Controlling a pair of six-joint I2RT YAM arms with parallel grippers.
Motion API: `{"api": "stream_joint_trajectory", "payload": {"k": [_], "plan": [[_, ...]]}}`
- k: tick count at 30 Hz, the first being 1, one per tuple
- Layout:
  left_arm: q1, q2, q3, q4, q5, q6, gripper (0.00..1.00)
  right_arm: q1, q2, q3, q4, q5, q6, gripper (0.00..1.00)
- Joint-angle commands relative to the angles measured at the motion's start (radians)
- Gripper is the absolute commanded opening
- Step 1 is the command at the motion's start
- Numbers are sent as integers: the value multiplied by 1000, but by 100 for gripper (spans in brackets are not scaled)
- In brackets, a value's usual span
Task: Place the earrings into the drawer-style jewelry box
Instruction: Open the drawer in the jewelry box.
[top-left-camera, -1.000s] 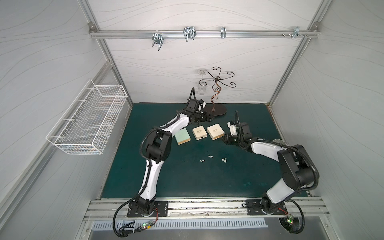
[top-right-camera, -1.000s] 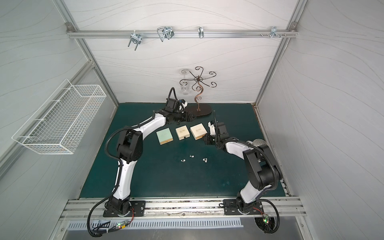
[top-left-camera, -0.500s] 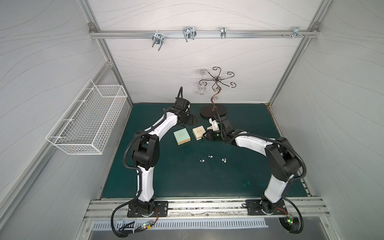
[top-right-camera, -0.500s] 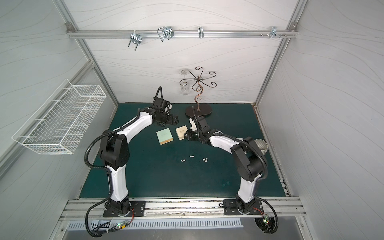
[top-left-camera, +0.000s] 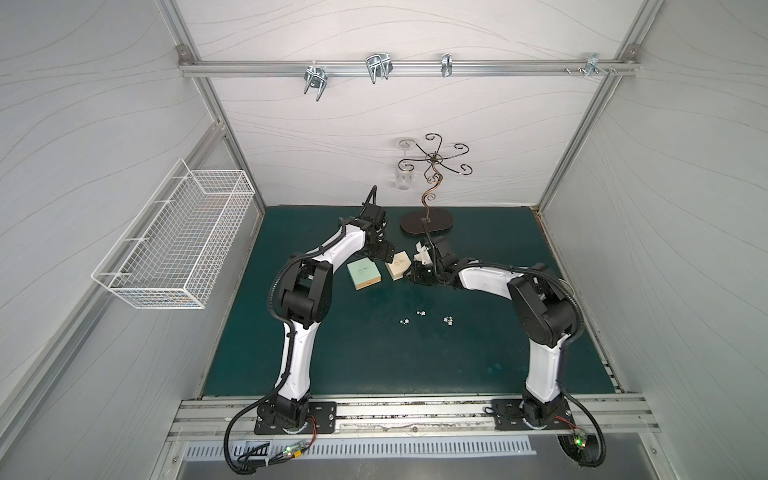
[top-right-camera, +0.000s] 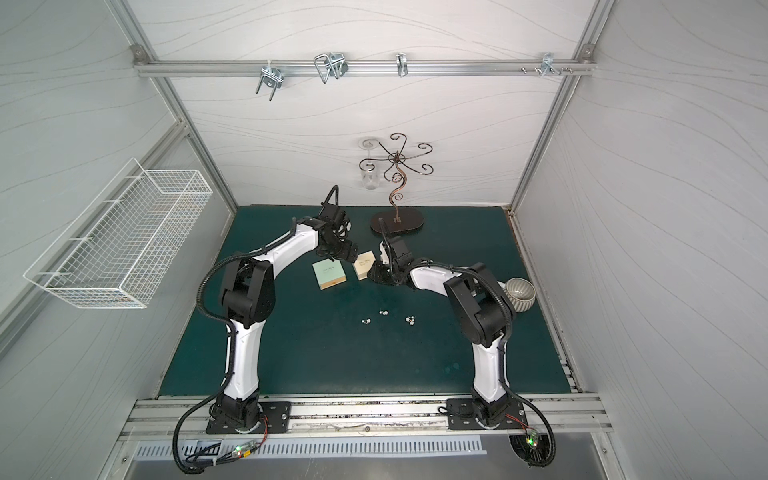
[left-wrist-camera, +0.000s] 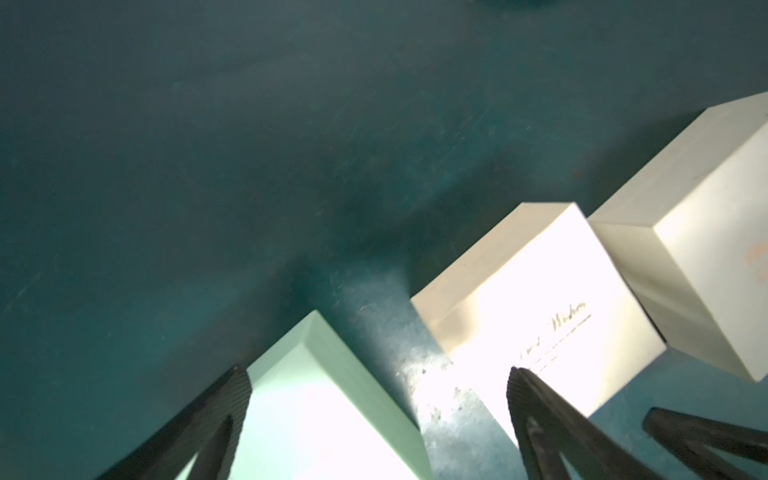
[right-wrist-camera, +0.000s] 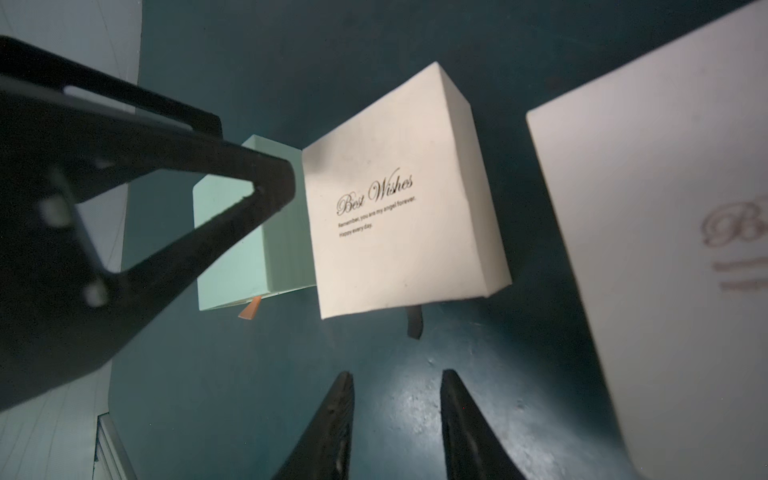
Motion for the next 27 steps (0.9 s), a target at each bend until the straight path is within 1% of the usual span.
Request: {"api": "stream_joint_trajectory", "payload": {"k": [1, 12, 27], "plan": [[-15, 26, 60, 8, -14, 40, 99, 4, 29, 23, -19, -10, 16, 37], [-31, 53, 71, 28, -13, 80, 99, 3, 69, 48, -19, -14, 17, 37], [-44, 78, 80, 31, -34, 109, 99, 2, 116, 92, -27, -21, 26, 32]]}}
